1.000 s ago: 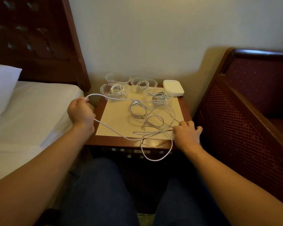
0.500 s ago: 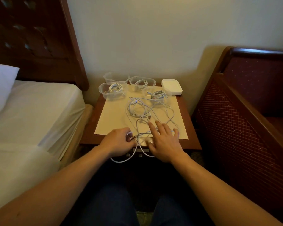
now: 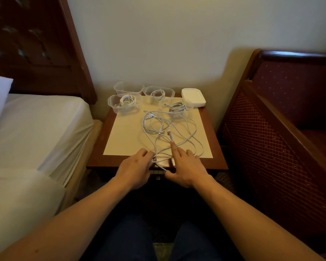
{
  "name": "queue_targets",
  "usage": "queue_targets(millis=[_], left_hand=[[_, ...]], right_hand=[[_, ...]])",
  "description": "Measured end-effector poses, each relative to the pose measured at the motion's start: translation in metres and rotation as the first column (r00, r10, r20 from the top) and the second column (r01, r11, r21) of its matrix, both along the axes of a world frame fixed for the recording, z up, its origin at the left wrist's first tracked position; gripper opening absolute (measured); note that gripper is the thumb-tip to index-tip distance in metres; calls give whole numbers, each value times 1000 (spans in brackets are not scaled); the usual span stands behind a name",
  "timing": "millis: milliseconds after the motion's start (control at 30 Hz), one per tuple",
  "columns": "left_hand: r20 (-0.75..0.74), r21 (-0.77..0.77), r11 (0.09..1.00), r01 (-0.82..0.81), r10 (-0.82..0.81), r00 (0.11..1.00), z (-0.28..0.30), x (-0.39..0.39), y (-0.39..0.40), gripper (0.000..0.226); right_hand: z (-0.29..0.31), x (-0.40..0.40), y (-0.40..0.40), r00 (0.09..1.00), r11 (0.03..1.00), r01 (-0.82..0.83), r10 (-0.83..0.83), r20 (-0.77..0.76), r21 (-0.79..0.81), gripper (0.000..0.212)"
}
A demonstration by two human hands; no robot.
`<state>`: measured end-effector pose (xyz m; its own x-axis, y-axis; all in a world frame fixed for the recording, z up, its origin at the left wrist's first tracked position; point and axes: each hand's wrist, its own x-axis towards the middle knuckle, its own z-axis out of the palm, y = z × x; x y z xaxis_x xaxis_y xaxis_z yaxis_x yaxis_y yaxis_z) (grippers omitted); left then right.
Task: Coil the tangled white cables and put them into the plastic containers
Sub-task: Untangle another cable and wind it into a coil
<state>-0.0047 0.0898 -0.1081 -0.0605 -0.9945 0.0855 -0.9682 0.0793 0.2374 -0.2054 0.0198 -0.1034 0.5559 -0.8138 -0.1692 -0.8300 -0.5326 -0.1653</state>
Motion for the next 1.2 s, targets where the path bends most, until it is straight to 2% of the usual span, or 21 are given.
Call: queue_targets(millis=[100, 167, 267, 333, 400, 467, 533, 667, 733, 800, 867, 933, 1000, 1100, 1200], left_hand=[[-66, -219, 974, -58, 45, 997, -1, 2, 8, 62], [-80, -263, 960, -99, 80, 994, 0, 4, 9, 75], [-141, -176, 970, -170, 146, 979, 1, 4, 5, 91], [-156, -113, 967, -228, 209, 965, 2, 1, 3, 91], [-172, -69, 966, -249, 234, 957, 4, -3, 6, 87], [-262, -59, 970, -234, 211, 942, 10, -2, 6, 81], [-355, -78, 971, -225, 183, 917, 18, 5, 2, 74], [-484, -74, 988, -137, 84, 871, 36, 22, -6, 64], [-567, -21, 992, -123, 89, 819, 42, 29, -7, 61], [-651, 23, 992, -125, 110, 751, 48, 31, -7, 57], [-717, 68, 991, -117, 130, 685, 54, 28, -8, 55], [-734, 96, 990, -101, 140, 664, 58, 22, -9, 58], [-737, 63, 995, -83, 103, 669, 58, 17, -9, 60], [-769, -26, 996, -90, 37, 638, 60, 18, -5, 56], [-856, -110, 966, -232, 27, 516, 66, 24, -6, 44]], right_hand=[[0, -1, -2, 989, 1000, 6, -2, 149, -26, 93], [5, -5, -2, 960, 999, 50, -46, 275, -5, 85], [7, -11, -4, 932, 995, 99, -85, 353, -20, 72], [5, -14, -4, 923, 990, 116, -77, 377, -82, 50], [2, -16, -7, 936, 975, 149, -85, 342, -164, 29], [3, -18, -11, 963, 951, 172, -108, 246, -258, 21], [8, -21, -15, 962, 932, 214, -149, 230, -292, 22], [16, -22, -29, 921, 908, 312, -218, 322, -279, 22], [23, -20, -34, 929, 955, 242, -177, 326, -171, 27], [28, -16, -33, 935, 992, 105, -74, 348, -71, 34], [32, -10, -25, 904, 998, 20, 6, 428, -55, 35], [35, -4, -17, 877, 999, 21, 0, 480, -39, 31], [37, 1, -16, 895, 997, 66, -40, 445, -43, 30], [38, -2, -23, 909, 982, 182, -188, 372, 51, 30], [38, -10, -30, 881, 944, 312, -329, 341, 105, 41]])
